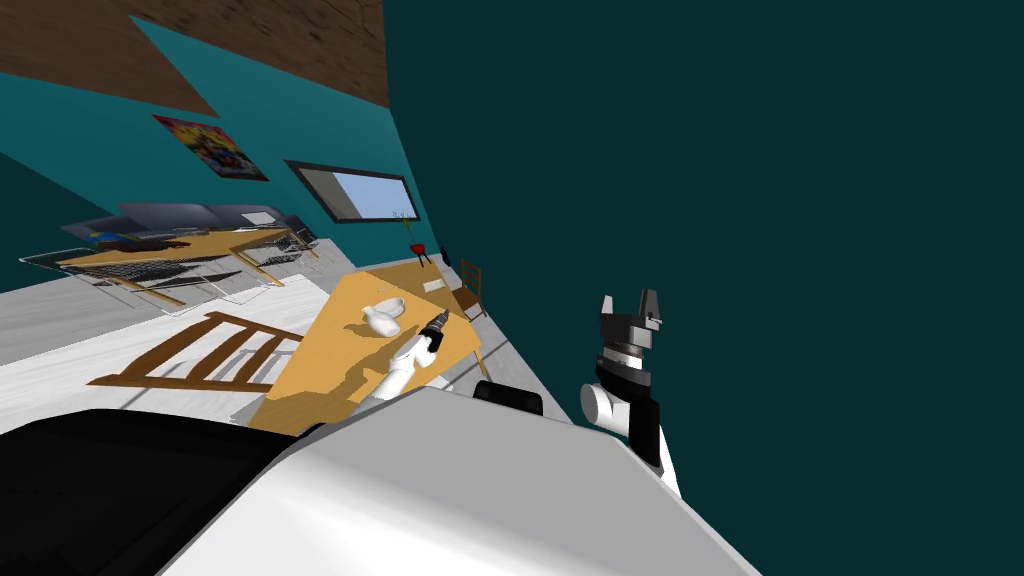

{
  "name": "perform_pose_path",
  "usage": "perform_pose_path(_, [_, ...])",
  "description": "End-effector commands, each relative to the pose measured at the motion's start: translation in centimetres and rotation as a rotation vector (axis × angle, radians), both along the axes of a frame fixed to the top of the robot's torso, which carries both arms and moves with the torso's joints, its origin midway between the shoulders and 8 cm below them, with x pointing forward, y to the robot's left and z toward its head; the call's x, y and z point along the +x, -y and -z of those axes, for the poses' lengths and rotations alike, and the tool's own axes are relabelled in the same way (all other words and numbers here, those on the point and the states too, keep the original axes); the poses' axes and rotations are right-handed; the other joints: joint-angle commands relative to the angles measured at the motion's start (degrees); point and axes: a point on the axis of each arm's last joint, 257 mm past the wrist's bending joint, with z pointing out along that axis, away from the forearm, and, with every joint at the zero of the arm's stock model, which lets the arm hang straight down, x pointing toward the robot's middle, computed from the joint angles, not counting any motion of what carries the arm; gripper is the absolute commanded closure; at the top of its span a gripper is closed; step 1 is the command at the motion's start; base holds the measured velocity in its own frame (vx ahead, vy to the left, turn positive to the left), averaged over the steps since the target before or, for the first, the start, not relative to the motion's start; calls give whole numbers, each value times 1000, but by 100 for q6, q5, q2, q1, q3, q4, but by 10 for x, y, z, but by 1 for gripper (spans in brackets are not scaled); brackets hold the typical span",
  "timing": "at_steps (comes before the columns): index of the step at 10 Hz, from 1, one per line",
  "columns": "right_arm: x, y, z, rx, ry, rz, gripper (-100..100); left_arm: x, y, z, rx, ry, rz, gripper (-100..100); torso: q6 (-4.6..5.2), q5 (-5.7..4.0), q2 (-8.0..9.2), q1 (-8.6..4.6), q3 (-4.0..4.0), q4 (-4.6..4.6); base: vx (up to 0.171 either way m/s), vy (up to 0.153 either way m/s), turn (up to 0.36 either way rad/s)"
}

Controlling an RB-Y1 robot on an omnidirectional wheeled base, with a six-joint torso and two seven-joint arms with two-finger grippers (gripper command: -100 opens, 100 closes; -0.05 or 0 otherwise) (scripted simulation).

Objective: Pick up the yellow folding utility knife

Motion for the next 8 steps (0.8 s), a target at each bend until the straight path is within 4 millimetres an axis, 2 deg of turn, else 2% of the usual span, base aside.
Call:
perform_pose_path(1, [0, 0, 0, 0, 0, 0, 0, -7, -9, 13, 11, -30, -21, -100, 0, 0, 0, 0, 0, 0, 4, 13, -89])
perform_pose_path(4, [0, 0, 0, 0, 0, 0, 0, -29, -31, 39, 44, -104, -85, -100, -2, 0, -3, 1, -2, -1, 7, 15, -125])
perform_pose_path(5, [0, 0, 0, 0, 0, 0, 0, -32, -32, 44, 43, -116, -89, -100, 0, 0, -2, 2, -1, 0, 7, 17, -56])
perform_pose_path(6, [0, 0, 0, 0, 0, 0, 0, -42, -41, 53, 58, -144, -116, -100, -3, 1, -2, 1, -1, -1, 11, 15, -130])
perform_pose_path(7, [0, 0, 0, 0, 0, 0, 0, -59, -50, 71, 69, -193, -148, -100, 1, 0, -5, 1, -3, -1, 20, 21, -177])
perform_pose_path(8, [0, 0, 0, 0, 0, 0, 0, -61, -51, 74, 68, -200, -150, -100, -1, 1, -7, 3, -4, -2, 12, 21, -55])
